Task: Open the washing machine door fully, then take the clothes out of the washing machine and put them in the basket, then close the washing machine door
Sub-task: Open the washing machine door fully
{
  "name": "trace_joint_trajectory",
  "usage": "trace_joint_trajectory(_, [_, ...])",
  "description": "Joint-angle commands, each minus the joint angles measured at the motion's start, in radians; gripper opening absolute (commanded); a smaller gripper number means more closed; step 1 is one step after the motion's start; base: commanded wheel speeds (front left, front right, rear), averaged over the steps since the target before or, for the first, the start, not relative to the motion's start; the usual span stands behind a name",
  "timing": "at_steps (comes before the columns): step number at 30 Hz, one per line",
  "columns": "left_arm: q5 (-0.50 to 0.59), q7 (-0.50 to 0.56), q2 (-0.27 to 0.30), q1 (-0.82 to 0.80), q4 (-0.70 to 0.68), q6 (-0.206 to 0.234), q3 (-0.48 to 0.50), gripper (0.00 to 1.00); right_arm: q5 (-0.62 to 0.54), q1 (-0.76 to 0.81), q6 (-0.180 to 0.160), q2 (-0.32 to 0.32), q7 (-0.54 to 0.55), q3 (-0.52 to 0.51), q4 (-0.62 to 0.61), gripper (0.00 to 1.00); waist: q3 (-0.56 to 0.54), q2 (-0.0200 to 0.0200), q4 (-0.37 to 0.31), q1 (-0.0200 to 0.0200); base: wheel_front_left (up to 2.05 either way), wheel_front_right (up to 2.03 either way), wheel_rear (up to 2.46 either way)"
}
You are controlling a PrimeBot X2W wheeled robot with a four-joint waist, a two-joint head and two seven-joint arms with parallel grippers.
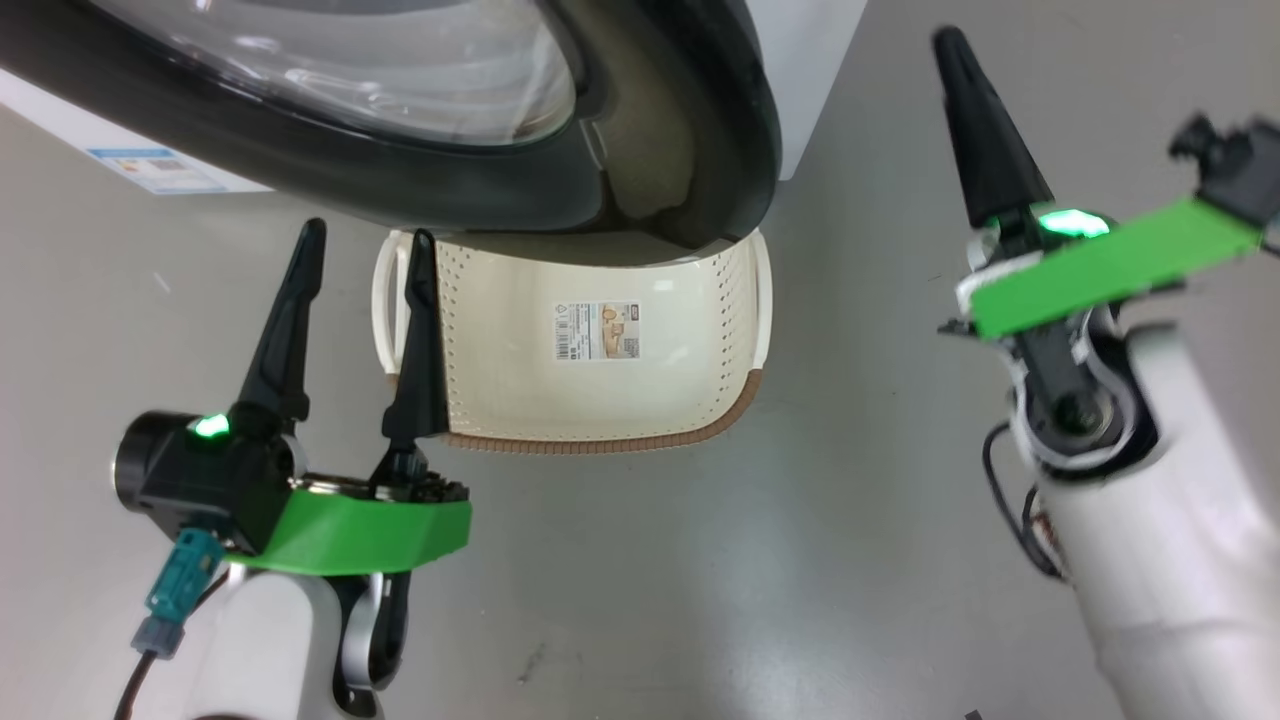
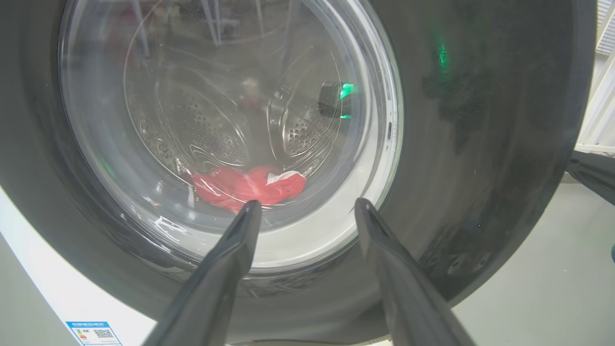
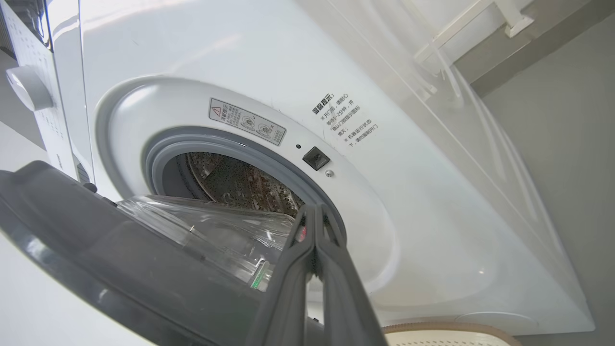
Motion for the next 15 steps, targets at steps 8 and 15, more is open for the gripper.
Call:
trace_joint_trajectory(8, [-0.017, -0.008, 0.019, 0.012, -0.03, 0.015, 0.02, 1.0, 0.374, -0.146, 0.005, -0.021, 0.345, -0.009, 0.058, 0.0, 0.017, -0.0001, 0.021, 0.0, 0.0, 0.0, 0.0])
trace_joint_trajectory(15, [-0.021, -0.008, 0.019, 0.01, -0.03, 0.019, 0.015, 1.0, 0.574, -0.273, 0.005, -0.025, 0.601, -0.014, 0.161, 0.0, 0.032, -0.0001, 0.026, 0.0, 0.0, 0.0, 0.0])
